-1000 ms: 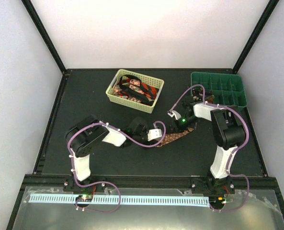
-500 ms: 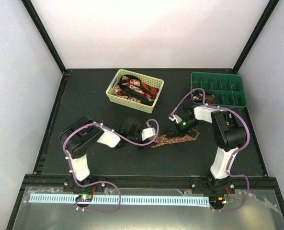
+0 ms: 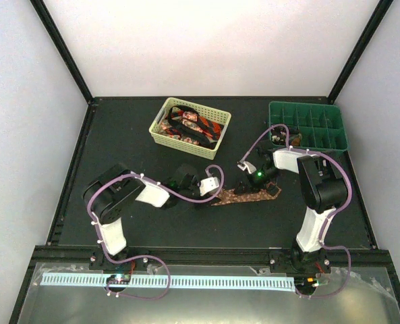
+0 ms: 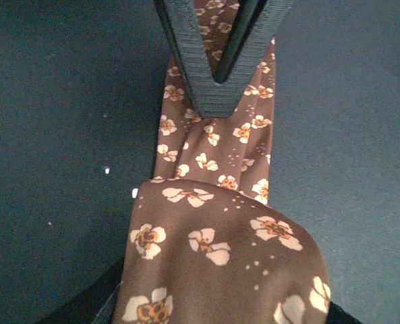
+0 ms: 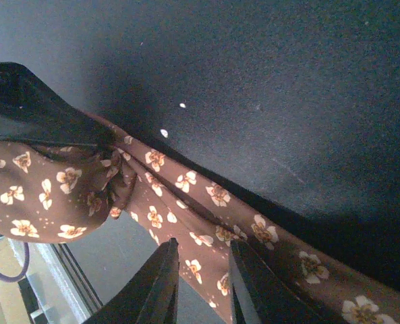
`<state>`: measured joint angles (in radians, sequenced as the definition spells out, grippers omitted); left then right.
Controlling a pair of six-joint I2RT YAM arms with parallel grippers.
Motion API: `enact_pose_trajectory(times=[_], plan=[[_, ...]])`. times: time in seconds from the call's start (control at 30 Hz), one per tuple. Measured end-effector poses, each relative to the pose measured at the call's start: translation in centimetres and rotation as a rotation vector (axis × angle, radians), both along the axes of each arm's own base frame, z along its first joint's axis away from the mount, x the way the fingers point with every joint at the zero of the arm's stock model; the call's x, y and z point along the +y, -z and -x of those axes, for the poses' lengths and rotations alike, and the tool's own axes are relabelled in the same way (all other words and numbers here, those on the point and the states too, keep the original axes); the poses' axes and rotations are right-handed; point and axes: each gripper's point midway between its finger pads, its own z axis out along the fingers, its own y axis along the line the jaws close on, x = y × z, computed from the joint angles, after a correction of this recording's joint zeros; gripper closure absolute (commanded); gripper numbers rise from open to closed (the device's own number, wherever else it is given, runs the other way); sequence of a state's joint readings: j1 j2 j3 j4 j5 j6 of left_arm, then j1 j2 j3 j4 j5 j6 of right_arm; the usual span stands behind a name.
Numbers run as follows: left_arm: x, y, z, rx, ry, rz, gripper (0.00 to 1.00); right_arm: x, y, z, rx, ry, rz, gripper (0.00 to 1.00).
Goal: Roll the ties
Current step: Roll the tie at the center of the board.
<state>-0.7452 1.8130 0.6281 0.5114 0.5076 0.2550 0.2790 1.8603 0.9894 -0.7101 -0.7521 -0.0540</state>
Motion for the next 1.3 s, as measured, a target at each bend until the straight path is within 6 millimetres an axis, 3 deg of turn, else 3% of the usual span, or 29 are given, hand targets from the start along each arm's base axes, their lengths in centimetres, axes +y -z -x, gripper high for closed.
enact_pose_trajectory(times=[0.2,0.37,0.5,0.6,0.8,0.97,1.0,1.07,1.13,1.23,1.3], plan=[[0.1,0.5,-0.4,0.011,-0.017,-0.041,0.61,0.2,-0.2,0.1,-0.003,-0.008,-0.014,0.68],[-0.2,0.7,-0.4,-0.009,-0.002,-0.072,0.60,0.8,-1.9,0.0,-0.032,-0.016,-0.070,0.49],[-0.5,0.8,-0.3,-0.020,0.010,-0.090,0.60,2.0,-4.3,-0.2,-0.060,-0.013,-0.149,0.47],[-0.7,0.8,-0.3,-0.031,0.015,-0.096,0.60,3.5,-5.0,0.4,-0.055,-0.041,-0.191,0.47],[-0.7,0.8,-0.2,-0.035,0.017,-0.101,0.60,5.7,-3.8,2.0,0.004,-0.092,-0.206,0.52],[-0.7,0.8,-0.2,-0.034,0.017,-0.103,0.60,5.8,-2.9,2.1,0.026,-0.089,-0.193,0.58],[-0.7,0.8,-0.3,-0.035,0.017,-0.102,0.60,5.8,-2.8,2.1,0.025,-0.089,-0.189,0.57],[-0.8,0.8,-0.2,-0.034,0.018,-0.103,0.60,5.7,-2.7,2.0,0.022,-0.088,-0.180,0.44],[-0.8,0.8,-0.3,-0.034,0.018,-0.104,0.60,5.6,-2.5,2.0,0.021,-0.084,-0.165,0.41],[-0.8,0.8,-0.3,-0.034,0.017,-0.105,0.60,5.2,-1.9,1.9,0.013,-0.079,-0.135,0.43],[-0.8,0.8,-0.3,-0.034,0.017,-0.105,0.60,5.1,-1.7,1.9,0.015,-0.075,-0.125,0.52]])
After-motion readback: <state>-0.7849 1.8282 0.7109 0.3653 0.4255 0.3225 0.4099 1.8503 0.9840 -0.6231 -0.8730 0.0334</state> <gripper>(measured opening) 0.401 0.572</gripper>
